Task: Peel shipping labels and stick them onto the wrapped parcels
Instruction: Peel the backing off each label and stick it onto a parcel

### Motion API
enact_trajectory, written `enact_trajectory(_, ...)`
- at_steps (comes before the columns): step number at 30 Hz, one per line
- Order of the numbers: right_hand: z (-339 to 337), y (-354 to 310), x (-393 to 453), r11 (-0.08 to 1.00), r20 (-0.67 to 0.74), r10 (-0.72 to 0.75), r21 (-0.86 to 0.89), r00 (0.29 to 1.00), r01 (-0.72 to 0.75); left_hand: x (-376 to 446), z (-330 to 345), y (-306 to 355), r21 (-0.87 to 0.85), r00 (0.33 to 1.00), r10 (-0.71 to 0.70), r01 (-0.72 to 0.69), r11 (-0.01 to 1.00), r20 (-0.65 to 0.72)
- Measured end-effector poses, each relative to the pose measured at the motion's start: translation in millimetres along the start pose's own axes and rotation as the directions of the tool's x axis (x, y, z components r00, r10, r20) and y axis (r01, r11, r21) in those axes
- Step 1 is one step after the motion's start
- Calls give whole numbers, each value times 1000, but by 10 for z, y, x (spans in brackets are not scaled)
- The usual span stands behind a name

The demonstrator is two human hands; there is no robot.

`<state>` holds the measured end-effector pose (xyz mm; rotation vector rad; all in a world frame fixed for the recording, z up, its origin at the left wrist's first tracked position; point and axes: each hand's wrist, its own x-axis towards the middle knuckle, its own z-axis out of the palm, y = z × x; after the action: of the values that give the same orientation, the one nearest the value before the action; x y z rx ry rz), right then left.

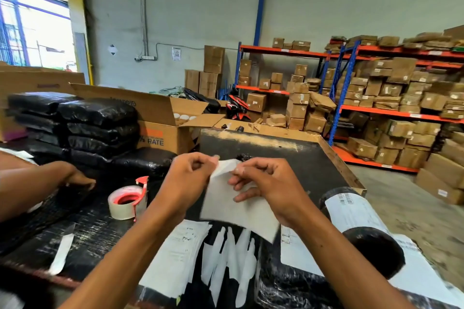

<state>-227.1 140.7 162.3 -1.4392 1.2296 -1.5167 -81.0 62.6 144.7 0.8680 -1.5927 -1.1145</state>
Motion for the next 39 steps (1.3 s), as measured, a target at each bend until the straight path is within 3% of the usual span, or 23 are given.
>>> enact_trajectory(3,-5,-43,38,945,-80,43,327,996,-15,186,-95,-261,2,984,-108,109,994,-142)
enact_trajectory(6,-74,-126,123,849,-173,54,526,983,46,326,-200,-609,44,965,-226,233,971,-132)
enact_trajectory(9,-194,-223,224,783,-303,39,601,952,159,387,-291,-900,10,955,-295,295,955,-18)
enact_trajectory(14,-447,-405,293,699,-521,-20,603,853,384,431,-400,-1053,37,954,-287,291,956,-82)
enact_trajectory(17,-542,-425,355,816,-548,-104,430,830,387,378,-458,-1029,34,951,-236,248,968,-199)
enact_trajectory(19,-556,-318,416,950,-498,-105,207,861,235,380,-482,-1003,42,950,-179,196,980,-256)
enact_trajectory(21,-515,-145,467,996,-418,-51,-83,907,18,419,-505,-961,48,953,-133,152,987,-271)
enact_trajectory(25,-326,249,517,828,-176,169,-508,970,-236,476,-555,-846,41,969,-50,62,997,-241)
enact_trajectory(28,-188,518,559,640,-34,415,-699,909,-318,428,-571,-766,104,978,9,13,994,-209)
enact_trajectory(32,-26,888,612,459,48,617,-833,786,-309,372,-596,-780,109,988,-5,23,994,-158)
enact_trajectory(36,59,1184,613,275,103,775,-943,623,-187,348,-629,-814,94,991,-65,76,993,-119)
enact_trajectory(37,49,1218,609,257,104,785,-952,611,-168,343,-634,-818,89,992,-74,83,993,-103)
enact_trajectory(39,15,1200,599,271,109,747,-951,656,-151,348,-629,-817,73,994,-75,80,994,-75)
